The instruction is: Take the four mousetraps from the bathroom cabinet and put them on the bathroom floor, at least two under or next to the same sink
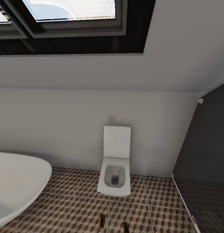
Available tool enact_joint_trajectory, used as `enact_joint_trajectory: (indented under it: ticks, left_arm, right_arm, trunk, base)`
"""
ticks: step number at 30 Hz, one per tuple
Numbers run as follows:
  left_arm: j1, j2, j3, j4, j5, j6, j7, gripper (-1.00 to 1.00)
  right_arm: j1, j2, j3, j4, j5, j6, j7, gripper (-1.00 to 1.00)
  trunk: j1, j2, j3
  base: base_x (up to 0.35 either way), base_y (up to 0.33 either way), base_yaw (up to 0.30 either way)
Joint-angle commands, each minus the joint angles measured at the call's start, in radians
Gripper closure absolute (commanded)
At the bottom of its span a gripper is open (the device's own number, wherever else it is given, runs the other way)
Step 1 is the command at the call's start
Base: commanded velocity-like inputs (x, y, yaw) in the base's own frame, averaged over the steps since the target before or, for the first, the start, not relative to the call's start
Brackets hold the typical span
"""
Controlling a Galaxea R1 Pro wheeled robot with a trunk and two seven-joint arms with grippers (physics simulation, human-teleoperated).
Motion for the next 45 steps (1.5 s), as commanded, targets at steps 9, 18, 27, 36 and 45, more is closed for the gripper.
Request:
enact_joint_trajectory:
  ticks: [9,18,27,36,45]
  left_arm:
    - [-0.001,0.000,-0.008,0.001,0.005,-0.003,0.003,-1.00]
    - [-0.001,0.000,-0.008,0.001,0.005,-0.003,0.003,-1.00]
    - [-0.001,0.000,-0.008,0.001,0.005,-0.003,0.003,-1.00]
    - [-0.001,0.000,-0.008,0.001,0.005,-0.003,0.003,-1.00]
    - [-0.001,0.000,-0.008,0.001,0.005,-0.003,0.003,-1.00]
  right_arm:
    - [0.000,0.000,0.006,0.001,-0.004,-0.003,-0.002,-1.00]
    - [0.000,0.000,0.006,0.001,-0.004,-0.003,-0.001,-1.00]
    - [0.000,0.000,0.006,0.001,-0.004,-0.003,-0.002,-1.00]
    - [0.000,0.000,0.006,0.001,-0.004,-0.003,-0.002,-1.00]
    - [0.000,0.000,0.006,0.001,-0.004,-0.003,-0.002,-1.00]
  trunk:
    - [0.001,-0.002,-0.002]
    - [0.001,-0.002,-0.002]
    - [0.001,-0.002,-0.002]
    - [0.001,-0.002,-0.002]
    - [0.001,-0.002,-0.002]
  base:
    - [0.000,0.000,0.000]
    - [0.000,0.000,0.000]
    - [0.000,0.000,0.000]
    - [0.000,0.000,0.000]
    - [0.000,0.000,0.000]
